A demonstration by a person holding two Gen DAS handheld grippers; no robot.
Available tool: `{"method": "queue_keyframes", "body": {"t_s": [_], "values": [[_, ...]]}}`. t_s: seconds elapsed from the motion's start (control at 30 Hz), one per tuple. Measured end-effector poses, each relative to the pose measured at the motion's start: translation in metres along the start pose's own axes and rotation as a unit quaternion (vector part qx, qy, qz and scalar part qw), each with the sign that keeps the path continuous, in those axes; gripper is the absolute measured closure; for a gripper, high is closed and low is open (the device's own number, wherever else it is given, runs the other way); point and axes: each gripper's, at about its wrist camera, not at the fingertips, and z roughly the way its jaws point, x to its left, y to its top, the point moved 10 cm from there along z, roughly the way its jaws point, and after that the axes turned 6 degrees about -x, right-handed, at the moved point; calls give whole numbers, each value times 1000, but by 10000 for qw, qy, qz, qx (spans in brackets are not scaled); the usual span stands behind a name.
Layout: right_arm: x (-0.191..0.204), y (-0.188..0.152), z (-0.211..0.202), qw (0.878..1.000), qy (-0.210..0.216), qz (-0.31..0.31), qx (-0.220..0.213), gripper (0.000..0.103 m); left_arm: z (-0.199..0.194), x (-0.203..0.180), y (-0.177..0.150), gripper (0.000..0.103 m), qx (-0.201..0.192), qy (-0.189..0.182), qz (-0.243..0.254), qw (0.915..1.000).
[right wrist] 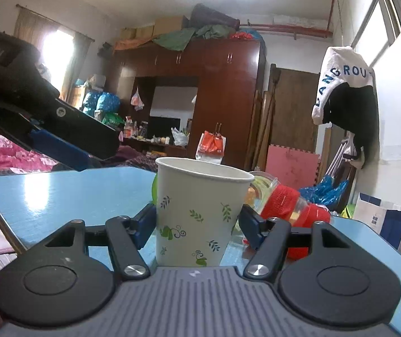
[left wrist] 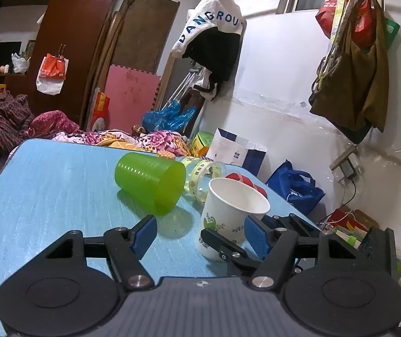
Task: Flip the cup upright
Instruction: 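Lower the upright cup onto the table and open the right tool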
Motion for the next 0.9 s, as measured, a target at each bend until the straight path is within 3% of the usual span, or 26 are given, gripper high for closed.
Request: {"method": "queue_keyframes", "body": {"t_s": [0.07, 0.13, 0.3, 0.43, 0.53, 0.7, 0.77, 0.9], "values": [[-1, -1, -2, 10000, 27, 9, -23, 28, 0, 0, 0, 31, -3, 2, -1, 10000], [-2, 2, -6, 9999, 38, 30, -101, 8, -2, 1, 0, 30, -30, 16, 8, 10000], [-12, 15, -26, 9995, 152, 131, -260, 1, -8, 3, 7, 12, -238, 196, 91, 9995], [-42, 37, -61, 9956, 247, 670, -605, 1, -10, 9, 11, 4, -308, 750, 277, 9963], [-64, 50, -68, 9899, 331, 1375, -81, 1, -11, 3, 13, 4, -250, 833, 319, 9957], [-73, 49, -66, 9851, 51, 1385, 1016, 1, -15, -21, 15, 4, -19, 1246, 730, 9895], [-78, 47, -70, 9835, -114, 1456, 1070, 1, -15, -28, 16, 4, -3, 1401, 882, 9862], [-82, 36, -73, 9774, -40, 1679, 1287, 1, -14, -38, 15, 4, 7, 1536, 1068, 9823]]}}
